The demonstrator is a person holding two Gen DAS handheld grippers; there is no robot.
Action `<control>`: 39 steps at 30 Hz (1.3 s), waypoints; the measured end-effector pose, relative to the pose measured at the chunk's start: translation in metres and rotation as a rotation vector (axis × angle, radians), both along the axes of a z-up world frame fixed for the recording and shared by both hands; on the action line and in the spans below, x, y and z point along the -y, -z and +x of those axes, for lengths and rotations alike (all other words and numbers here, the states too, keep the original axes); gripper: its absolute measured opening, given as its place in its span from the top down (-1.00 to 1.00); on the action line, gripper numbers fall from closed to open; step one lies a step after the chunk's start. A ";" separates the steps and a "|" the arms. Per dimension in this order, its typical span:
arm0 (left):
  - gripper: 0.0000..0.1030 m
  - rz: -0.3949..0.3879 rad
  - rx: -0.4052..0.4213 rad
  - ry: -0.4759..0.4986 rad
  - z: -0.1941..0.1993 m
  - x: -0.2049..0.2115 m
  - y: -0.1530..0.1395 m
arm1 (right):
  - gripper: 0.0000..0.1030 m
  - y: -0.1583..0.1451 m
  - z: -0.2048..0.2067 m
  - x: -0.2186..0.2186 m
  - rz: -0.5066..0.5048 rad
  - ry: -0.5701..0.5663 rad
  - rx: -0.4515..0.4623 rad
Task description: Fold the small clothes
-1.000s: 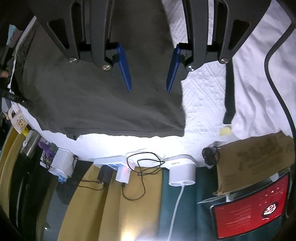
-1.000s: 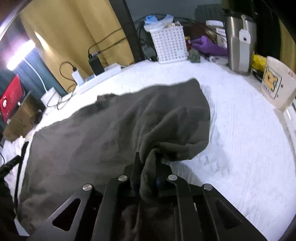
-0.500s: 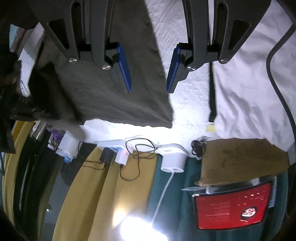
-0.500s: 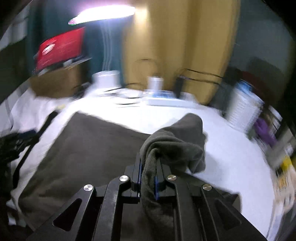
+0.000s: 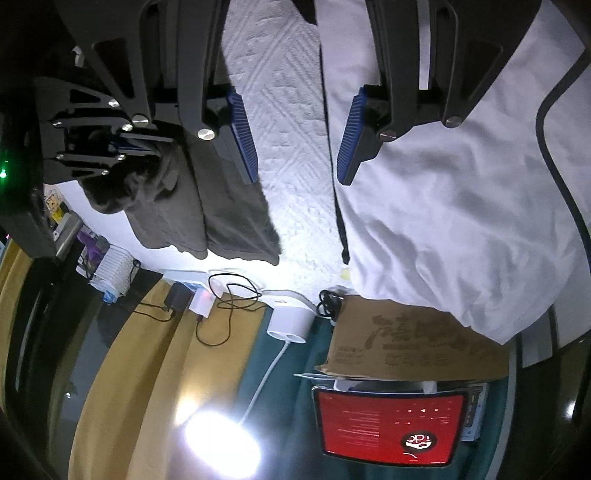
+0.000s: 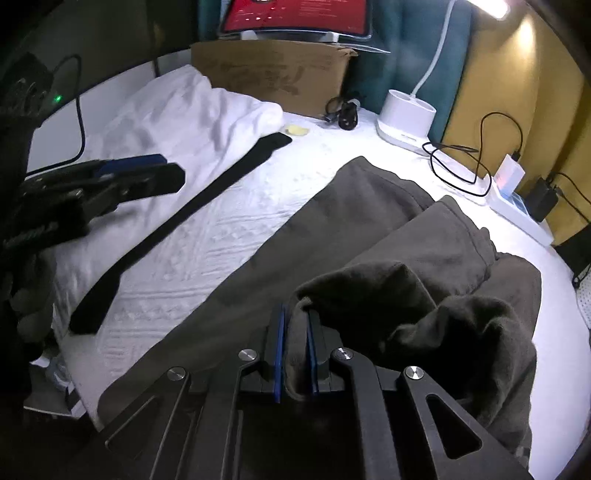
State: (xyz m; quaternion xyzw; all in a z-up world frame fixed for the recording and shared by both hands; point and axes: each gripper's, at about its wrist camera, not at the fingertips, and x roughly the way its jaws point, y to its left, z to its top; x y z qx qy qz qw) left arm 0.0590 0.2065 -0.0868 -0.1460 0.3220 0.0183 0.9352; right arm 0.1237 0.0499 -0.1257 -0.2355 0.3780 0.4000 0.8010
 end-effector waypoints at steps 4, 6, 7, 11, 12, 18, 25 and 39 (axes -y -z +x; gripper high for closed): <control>0.05 0.011 -0.006 0.010 0.003 0.004 -0.004 | 0.05 -0.008 -0.002 0.017 0.047 0.023 -0.042; 0.04 0.020 -0.001 0.027 0.007 0.012 -0.009 | -0.99 -0.017 -0.005 0.031 0.094 0.037 -0.047; 0.03 0.026 0.002 0.036 0.010 0.016 -0.012 | -0.99 -0.022 -0.006 0.037 0.112 0.043 -0.041; 0.02 0.040 0.018 0.091 0.022 0.043 -0.025 | -0.99 -0.049 -0.001 0.081 0.174 0.121 0.008; 0.01 0.046 0.025 0.113 0.024 0.053 -0.029 | -0.99 -0.055 0.003 0.097 0.187 0.150 0.018; -0.14 0.063 0.030 0.264 0.046 0.112 -0.039 | -0.99 -0.057 0.036 0.180 0.216 0.328 0.022; -0.14 0.048 -0.042 0.444 0.087 0.180 -0.026 | -0.99 -0.030 0.050 0.230 0.290 0.390 -0.088; 0.91 0.033 -0.045 0.528 0.031 0.161 -0.065 | -0.99 -0.005 0.034 0.210 0.301 0.237 -0.153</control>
